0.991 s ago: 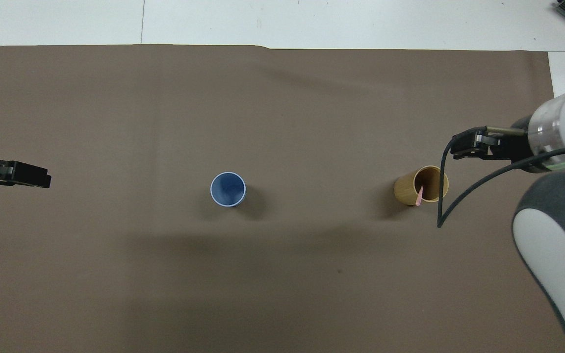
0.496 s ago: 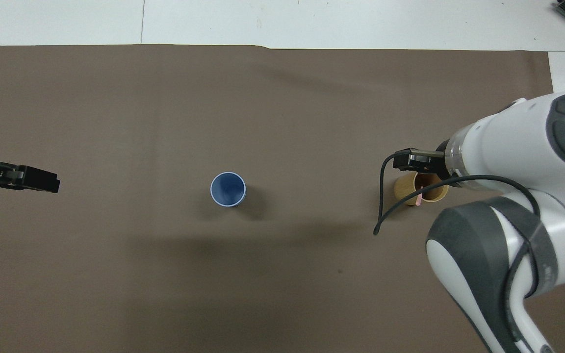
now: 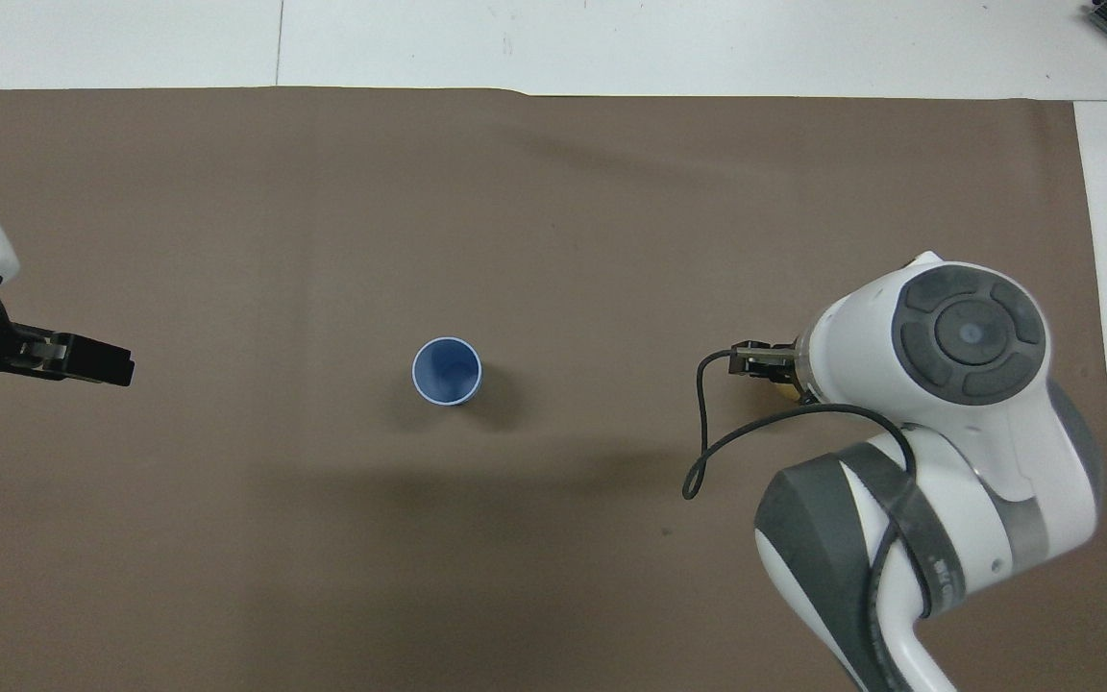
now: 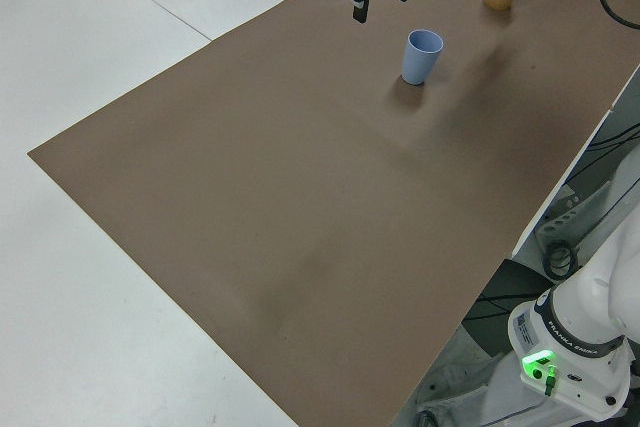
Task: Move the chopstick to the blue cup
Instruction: 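Lower the right gripper into the tan cup toward the pink chopstick, then grasp the pink chopstick with the right gripper and lift it out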
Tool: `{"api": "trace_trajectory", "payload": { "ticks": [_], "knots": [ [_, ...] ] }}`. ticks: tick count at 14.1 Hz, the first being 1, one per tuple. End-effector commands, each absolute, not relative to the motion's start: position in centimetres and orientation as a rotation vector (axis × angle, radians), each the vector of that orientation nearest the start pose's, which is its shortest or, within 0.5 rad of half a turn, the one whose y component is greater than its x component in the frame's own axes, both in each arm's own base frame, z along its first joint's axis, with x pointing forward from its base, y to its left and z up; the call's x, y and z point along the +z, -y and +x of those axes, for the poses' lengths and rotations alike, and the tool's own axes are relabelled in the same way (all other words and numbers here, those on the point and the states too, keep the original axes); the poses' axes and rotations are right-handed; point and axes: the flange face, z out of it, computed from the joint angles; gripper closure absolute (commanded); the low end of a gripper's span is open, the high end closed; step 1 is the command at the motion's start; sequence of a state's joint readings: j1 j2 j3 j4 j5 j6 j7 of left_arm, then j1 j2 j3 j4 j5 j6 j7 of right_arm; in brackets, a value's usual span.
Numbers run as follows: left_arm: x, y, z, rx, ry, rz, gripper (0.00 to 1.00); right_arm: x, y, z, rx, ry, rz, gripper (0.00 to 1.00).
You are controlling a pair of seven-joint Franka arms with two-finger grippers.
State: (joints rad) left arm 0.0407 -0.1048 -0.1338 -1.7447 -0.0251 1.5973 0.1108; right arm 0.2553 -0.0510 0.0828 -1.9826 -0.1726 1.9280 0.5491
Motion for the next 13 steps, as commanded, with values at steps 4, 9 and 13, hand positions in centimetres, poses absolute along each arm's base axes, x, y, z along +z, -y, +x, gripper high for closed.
{"api": "trace_trajectory", "payload": {
  "ticks": [4, 9, 13],
  "knots": [
    [60.9, 7.1, 51.2, 0.072, -0.352, -3.134, 0.0, 47.7, -14.7, 48.1, -0.121, -0.249, -3.346, 0.18],
    [60.8, 5.3, 51.5, 0.071, -0.306, -3.14, 0.0, 47.7, -14.6, 48.2, -0.16, -0.213, -3.361, 0.51],
    [60.8, 5.4, 51.5, 0.069, -0.309, -3.14, 0.0, 47.8, -14.8, 48.5, -0.195, -0.207, -3.356, 0.7]
  ]
}}
